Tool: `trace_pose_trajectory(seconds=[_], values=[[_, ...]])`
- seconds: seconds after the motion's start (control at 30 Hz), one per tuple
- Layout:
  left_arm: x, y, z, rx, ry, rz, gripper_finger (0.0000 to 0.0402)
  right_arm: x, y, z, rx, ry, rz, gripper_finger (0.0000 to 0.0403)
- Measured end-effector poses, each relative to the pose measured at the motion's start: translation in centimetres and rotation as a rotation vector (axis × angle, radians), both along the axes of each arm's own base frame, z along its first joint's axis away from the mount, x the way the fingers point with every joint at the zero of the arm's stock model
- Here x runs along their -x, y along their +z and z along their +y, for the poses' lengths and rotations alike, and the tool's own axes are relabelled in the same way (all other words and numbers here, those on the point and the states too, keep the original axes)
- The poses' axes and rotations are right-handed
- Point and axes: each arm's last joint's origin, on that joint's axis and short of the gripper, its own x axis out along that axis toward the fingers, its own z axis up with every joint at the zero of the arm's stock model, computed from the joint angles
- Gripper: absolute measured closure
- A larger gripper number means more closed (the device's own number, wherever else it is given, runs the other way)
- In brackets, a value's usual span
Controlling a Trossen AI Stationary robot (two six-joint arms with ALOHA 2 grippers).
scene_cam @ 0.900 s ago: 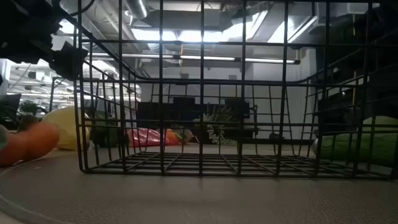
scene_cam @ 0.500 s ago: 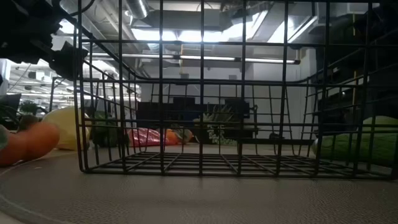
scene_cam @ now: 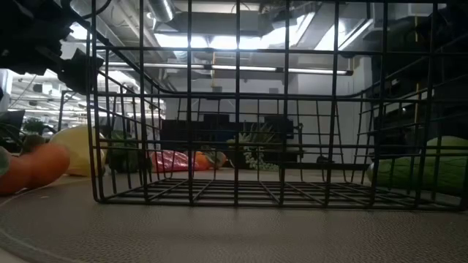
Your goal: Build produce basket
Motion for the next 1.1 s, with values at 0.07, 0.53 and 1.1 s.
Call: trace_pose_trajectory(seconds=[0.07,0.53,1.1], values=[[0.0,0.0,0.0,0.000,0.000,0.000,0.0131,0.0,0.0,0.0,0.000,0.000,0.000,0.0269],[0.0,0.0,0.0,0.000,0.000,0.000,0.0131,0.0,0.0,0.0,0.000,0.000,0.000,0.0269],[0.0,0.0,0.0,0.000,0.000,0.000,0.0131,0.2,1.1,-1.0,-0.149,-0.344,-0.116,0.0269]])
